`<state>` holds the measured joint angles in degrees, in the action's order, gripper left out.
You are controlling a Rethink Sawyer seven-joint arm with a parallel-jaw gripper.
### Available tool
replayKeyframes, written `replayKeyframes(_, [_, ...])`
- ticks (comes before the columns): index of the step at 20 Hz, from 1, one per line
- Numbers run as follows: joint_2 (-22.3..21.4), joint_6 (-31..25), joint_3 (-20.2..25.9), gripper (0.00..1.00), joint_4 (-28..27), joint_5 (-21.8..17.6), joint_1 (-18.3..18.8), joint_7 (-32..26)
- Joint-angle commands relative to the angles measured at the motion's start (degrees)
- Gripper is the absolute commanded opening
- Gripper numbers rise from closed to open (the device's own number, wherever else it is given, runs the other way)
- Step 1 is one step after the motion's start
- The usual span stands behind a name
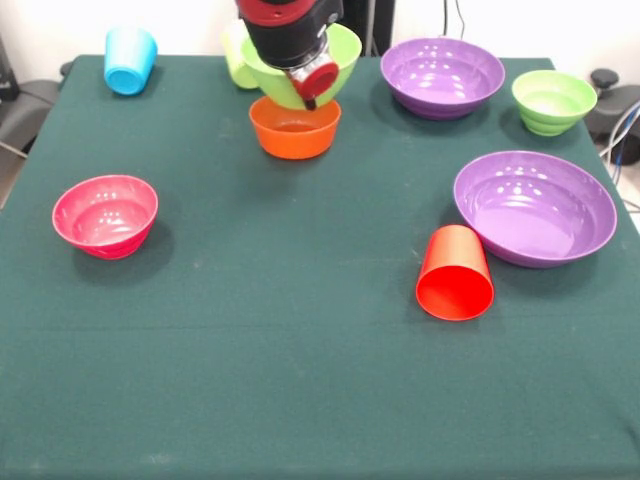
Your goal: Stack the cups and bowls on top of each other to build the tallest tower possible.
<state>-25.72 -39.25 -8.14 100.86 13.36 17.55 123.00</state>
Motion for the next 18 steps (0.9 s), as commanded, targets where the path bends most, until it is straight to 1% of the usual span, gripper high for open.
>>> replayKeyframes(1, [5.28, 10.58, 8.73, 0.00, -6.84, -2.30, 0.26, -0.61])
replayKeyframes(4, [6.17, 11.42, 9.89, 0.00, -7.02, -1.89, 0.83, -0.97])
replayKeyframes(9, [6.28, 12.43, 11.21, 0.00, -6.81, -1.55, 1.36, -1.11])
replayKeyframes(14, [5.91, 12.22, 11.49, 0.00, -7.32, -2.17, 1.95, -1.97])
replayKeyframes(18, [6.87, 11.52, 11.21, 0.00, -9.58, -3.47, 2.39, -3.17])
